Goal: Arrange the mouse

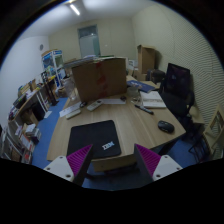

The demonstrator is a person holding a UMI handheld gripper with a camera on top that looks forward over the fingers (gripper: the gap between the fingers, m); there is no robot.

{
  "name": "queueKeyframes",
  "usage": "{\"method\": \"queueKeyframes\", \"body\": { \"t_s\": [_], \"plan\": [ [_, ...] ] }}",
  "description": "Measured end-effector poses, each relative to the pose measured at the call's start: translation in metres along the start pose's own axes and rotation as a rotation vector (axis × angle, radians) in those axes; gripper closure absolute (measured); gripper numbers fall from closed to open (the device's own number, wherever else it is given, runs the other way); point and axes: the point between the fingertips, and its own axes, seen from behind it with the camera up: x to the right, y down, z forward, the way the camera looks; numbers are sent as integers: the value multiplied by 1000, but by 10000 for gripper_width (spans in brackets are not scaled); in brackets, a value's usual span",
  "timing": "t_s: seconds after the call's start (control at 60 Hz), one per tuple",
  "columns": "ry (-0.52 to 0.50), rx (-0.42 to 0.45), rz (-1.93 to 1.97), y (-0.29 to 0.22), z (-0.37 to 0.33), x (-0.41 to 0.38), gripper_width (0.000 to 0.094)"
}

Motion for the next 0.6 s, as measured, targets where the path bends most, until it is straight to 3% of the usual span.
{"method": "queueKeyframes", "body": {
  "t_s": [0.217,0.6],
  "plan": [
    [29,4,31,-1,18,65,101],
    [92,7,-65,7,132,284,120]
  ]
}}
